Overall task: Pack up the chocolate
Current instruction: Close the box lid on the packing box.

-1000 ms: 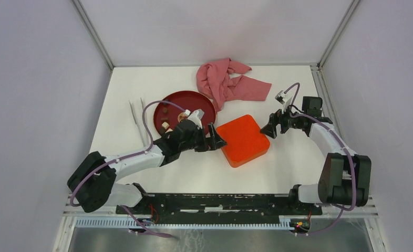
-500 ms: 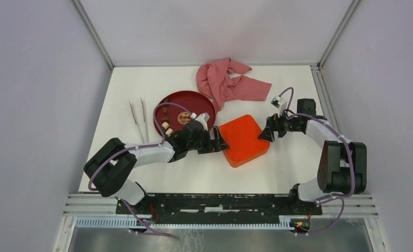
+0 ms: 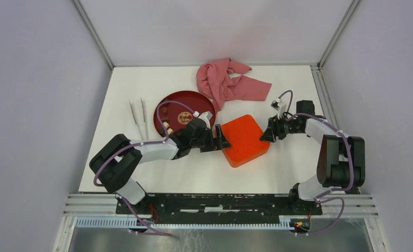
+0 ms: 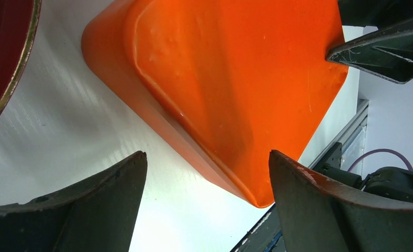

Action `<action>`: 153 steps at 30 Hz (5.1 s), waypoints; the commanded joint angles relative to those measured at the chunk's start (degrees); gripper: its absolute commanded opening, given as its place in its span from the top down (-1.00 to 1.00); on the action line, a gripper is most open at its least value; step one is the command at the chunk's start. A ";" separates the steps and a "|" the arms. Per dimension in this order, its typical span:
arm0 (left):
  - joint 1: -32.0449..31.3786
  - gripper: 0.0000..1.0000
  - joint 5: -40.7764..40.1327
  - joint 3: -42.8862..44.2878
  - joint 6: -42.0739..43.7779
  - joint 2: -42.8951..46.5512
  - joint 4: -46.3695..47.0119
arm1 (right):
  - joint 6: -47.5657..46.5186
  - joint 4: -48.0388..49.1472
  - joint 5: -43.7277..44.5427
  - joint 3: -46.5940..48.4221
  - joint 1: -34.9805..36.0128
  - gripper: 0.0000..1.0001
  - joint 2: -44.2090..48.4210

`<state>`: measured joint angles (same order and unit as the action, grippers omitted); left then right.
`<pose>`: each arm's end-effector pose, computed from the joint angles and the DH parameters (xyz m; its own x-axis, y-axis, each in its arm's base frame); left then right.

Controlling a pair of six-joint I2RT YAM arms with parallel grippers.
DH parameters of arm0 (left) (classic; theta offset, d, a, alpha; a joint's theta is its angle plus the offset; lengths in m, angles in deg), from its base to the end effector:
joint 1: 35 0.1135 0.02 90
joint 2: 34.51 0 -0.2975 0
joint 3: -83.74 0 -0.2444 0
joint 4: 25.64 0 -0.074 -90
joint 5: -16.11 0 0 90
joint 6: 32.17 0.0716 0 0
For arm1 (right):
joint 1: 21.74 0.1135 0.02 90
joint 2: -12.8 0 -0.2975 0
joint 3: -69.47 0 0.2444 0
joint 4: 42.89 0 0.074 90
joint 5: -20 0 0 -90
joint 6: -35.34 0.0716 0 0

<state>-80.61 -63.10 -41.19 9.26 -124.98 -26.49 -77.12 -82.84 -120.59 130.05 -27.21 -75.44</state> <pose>0.2269 -0.2509 0.1841 -0.8792 -0.1547 -0.4506 0.2242 0.7001 -0.6779 0.2769 0.0291 0.1870 -0.7618 -0.1707 -0.6249 -0.5664 0.6436 0.5147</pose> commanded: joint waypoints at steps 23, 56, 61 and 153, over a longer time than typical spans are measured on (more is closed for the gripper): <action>-2.16 0.19 0.97 15.52 10.91 7.32 -15.43 | -1.98 -0.10 2.99 0.49 -1.38 0.16 -1.83; -5.43 0.53 -2.35 38.55 15.13 -29.73 -22.13 | -3.18 1.48 7.16 2.34 -1.34 -0.04 3.64; -5.82 0.54 -5.58 40.77 17.61 -31.44 -27.58 | -4.62 0.34 9.18 5.68 -1.38 -0.18 6.60; 11.13 0.54 11.23 35.60 34.86 -20.35 -26.46 | -41.62 -5.51 12.09 -11.99 12.10 1.00 20.55</action>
<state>-69.16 -55.80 -5.52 41.98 -145.53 -54.33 -126.43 -98.57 -111.69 117.01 -15.47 -53.81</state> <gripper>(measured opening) 0.233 0.006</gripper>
